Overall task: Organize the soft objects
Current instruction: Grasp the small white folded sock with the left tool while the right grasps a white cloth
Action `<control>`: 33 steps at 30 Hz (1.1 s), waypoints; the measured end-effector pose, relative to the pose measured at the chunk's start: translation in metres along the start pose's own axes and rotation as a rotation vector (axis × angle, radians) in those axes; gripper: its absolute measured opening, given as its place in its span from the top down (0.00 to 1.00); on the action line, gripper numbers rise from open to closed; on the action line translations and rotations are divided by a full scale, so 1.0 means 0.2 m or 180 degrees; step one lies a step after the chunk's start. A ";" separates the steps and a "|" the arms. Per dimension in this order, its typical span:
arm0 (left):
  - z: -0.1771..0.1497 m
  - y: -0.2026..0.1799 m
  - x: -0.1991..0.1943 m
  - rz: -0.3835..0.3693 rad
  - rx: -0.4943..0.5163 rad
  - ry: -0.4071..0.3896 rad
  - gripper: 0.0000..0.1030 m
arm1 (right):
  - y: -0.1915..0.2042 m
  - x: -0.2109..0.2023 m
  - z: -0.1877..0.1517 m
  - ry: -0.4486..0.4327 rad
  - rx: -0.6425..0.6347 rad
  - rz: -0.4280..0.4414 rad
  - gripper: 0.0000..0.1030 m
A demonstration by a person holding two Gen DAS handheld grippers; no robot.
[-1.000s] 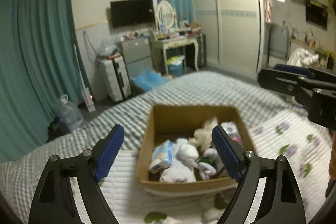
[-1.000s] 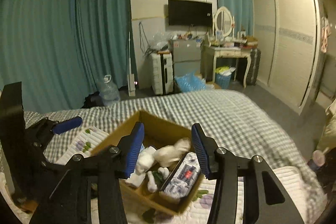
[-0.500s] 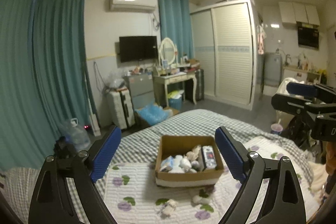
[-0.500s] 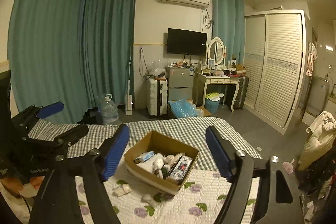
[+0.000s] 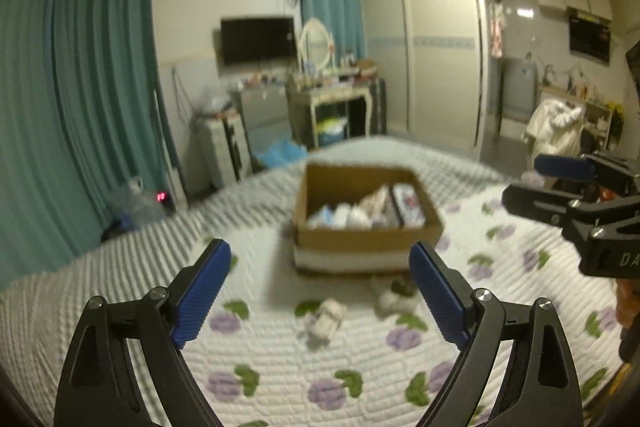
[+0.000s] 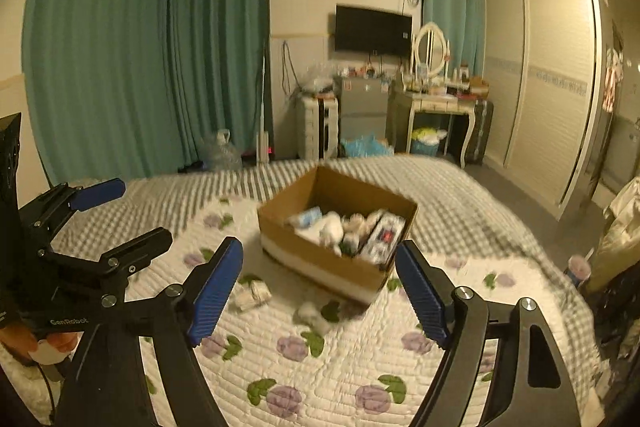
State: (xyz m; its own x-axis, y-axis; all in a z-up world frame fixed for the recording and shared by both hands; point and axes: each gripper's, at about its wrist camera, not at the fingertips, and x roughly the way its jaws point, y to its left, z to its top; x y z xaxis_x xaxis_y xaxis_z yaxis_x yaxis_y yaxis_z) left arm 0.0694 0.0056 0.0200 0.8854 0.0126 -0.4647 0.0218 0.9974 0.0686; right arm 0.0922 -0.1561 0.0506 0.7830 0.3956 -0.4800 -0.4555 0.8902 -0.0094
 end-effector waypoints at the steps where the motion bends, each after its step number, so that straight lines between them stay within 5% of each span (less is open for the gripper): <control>1: -0.04 0.01 0.06 0.0007 -0.0009 0.0082 0.11 | -0.01 0.07 -0.03 0.0065 0.0008 -0.0005 0.24; 10: -0.34 0.04 0.54 -0.0056 -0.0152 0.0571 0.12 | -0.07 0.63 -0.25 0.0514 -0.0030 0.0085 0.24; 20: -0.59 -0.05 0.80 -0.0108 -0.0063 0.1071 0.18 | -0.06 1.06 -0.53 0.1115 -0.0240 0.0312 0.30; 25: -0.64 -0.08 0.80 -0.0136 -0.0055 0.1077 0.26 | -0.06 1.15 -0.63 0.1347 -0.0205 0.0464 0.54; 33: -0.64 -0.09 0.71 -0.0218 -0.0067 0.1021 0.68 | -0.08 1.10 -0.66 0.1350 -0.0298 0.0533 0.91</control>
State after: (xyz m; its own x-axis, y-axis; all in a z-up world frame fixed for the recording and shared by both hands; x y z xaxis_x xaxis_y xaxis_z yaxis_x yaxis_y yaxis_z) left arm 0.1353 -0.0013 -0.1606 0.6908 -0.0362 -0.7221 0.0638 0.9979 0.0109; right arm 0.2164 -0.1127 -0.1711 0.4620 0.3875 -0.7977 -0.6124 0.7900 0.0291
